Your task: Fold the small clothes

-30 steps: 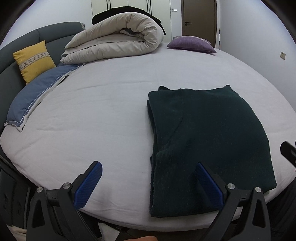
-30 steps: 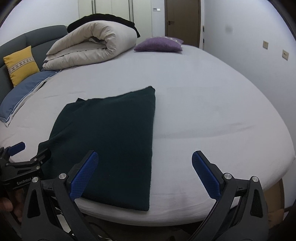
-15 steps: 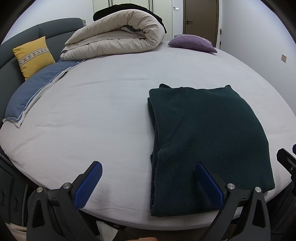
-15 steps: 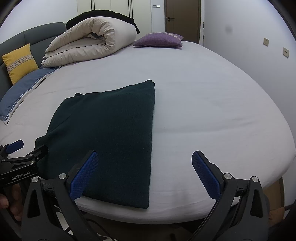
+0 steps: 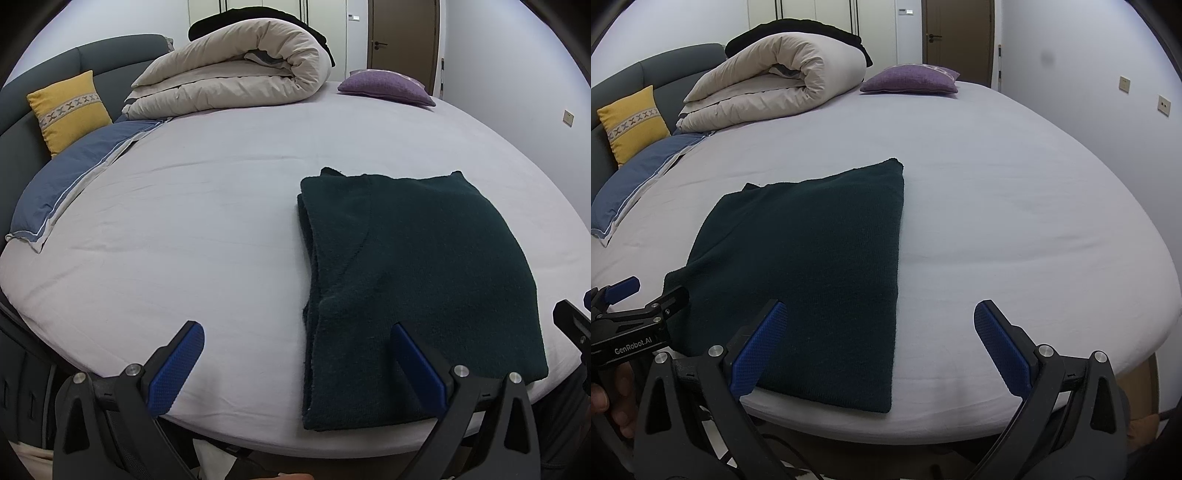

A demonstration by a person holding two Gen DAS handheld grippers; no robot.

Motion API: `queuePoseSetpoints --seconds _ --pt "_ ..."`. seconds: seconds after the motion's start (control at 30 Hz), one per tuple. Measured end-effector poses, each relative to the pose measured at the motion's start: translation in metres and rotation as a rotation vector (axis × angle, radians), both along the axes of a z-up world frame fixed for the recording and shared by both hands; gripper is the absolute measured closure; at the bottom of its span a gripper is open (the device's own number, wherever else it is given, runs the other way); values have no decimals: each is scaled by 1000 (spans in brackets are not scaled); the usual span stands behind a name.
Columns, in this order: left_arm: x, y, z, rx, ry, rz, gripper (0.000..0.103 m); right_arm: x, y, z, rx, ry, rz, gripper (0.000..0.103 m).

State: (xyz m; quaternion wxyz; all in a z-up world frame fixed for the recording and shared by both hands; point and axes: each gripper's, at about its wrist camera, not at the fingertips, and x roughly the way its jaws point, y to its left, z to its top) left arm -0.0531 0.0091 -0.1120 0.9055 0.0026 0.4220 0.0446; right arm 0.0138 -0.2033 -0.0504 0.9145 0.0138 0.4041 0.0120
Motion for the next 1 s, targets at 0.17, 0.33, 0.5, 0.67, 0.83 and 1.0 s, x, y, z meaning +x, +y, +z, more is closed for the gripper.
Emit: queuePoseSetpoints --seconds 0.17,0.33,0.5,0.67,0.83,1.0 --pt "0 0 0 0 0 1 0 -1 1 0 0 0 -2 0" --pt "-1 0 -1 -1 3 2 0 -1 3 -1 -2 2 0 0" --pt "-2 0 -1 -1 4 4 0 -3 5 -1 0 0 1 0" --pt "-2 1 -1 -5 4 6 0 -3 6 -2 1 0 3 0" --pt "-3 0 -1 -5 3 6 0 -3 7 -2 3 1 1 1" --pt "-4 0 -1 -6 4 5 0 -3 8 -2 4 2 2 0"
